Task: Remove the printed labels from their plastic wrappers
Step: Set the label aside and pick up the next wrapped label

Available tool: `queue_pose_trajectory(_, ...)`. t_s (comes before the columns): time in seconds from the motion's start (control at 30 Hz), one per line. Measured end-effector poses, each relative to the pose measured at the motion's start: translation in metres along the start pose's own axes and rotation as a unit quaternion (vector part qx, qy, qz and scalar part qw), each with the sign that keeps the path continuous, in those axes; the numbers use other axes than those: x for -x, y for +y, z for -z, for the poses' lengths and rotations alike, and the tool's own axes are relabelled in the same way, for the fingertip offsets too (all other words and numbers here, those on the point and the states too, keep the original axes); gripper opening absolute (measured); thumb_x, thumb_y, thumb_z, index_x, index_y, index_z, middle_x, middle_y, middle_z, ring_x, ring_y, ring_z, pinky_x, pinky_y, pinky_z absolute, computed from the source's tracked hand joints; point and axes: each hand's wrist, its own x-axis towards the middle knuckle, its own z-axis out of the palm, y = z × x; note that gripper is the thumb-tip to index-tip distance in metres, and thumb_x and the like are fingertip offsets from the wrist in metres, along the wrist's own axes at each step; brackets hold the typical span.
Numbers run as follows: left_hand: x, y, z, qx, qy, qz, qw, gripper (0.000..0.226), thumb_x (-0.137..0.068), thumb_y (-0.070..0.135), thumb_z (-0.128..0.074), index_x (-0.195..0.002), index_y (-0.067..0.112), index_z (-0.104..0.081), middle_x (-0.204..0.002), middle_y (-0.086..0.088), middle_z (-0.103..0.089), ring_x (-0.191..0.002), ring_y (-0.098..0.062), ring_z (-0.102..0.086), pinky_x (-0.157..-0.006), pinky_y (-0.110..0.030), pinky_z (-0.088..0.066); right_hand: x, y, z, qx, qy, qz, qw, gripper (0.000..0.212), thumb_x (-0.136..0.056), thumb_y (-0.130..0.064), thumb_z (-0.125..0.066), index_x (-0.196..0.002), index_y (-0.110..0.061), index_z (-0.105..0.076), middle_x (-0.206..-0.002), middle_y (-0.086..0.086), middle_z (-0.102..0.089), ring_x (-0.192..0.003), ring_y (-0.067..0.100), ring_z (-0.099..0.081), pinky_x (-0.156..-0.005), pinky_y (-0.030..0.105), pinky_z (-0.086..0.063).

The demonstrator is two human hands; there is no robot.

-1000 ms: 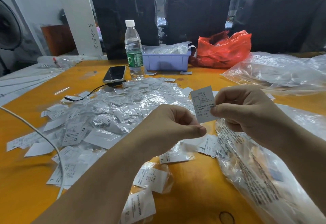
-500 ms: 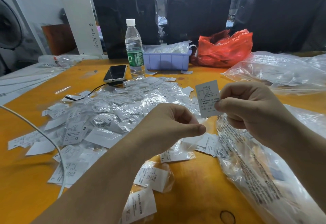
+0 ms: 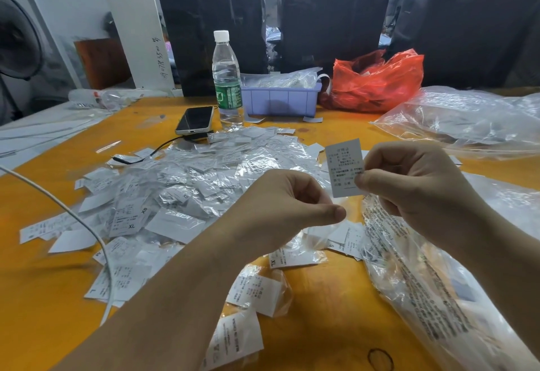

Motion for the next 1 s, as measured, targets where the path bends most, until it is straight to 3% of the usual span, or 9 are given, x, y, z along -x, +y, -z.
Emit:
queue_pose_trajectory(0.23,0.0000,-0.0004,-0.0015,-0.004,-0.012,-0.004,1.000,0.014,-0.076,0.014,-0.082,-0.074,0.007,-0.070,-0.069,0.006,-0.071,-0.052,0.003,-0.058,-0.050,-0.007,-0.042,0.0006,0.0027,-0.0024,0.018,0.007,0.028,0.999,0.012,-0.069,-0.010,-0.061,-0.061,-0.002,-0.058,-0.045,-0.001,-0.045,-0.040,0.009,-0.031,-0.042,0.018,-0.028)
queue_pose_trajectory(0.43,0.0003,-0.0008,-0.0006,-0.007,-0.016,-0.004,1.000,0.014,-0.076,0.014,-0.082,-0.077,0.005,-0.071,-0.062,0.010,-0.066,-0.053,0.002,-0.058,-0.051,-0.008,-0.042,0.0005,0.0018,-0.0015,0.016,0.019,0.034,0.999,0.012,-0.069,-0.011,-0.061,-0.061,-0.001,-0.059,-0.048,0.008,-0.043,-0.042,0.011,-0.032,-0.043,0.019,-0.028)
queue_pose_trajectory(1.0,0.0006,-0.0011,-0.0009,-0.015,-0.020,0.003,1.000,0.012,-0.077,0.015,-0.082,-0.076,0.010,-0.072,-0.064,0.009,-0.067,-0.055,0.001,-0.059,-0.051,-0.008,-0.042,0.0002,0.0025,-0.0005,0.026,0.007,0.030,0.999,0.012,-0.069,-0.011,-0.061,-0.061,-0.002,-0.059,-0.046,0.002,-0.044,-0.041,0.009,-0.032,-0.042,0.018,-0.027)
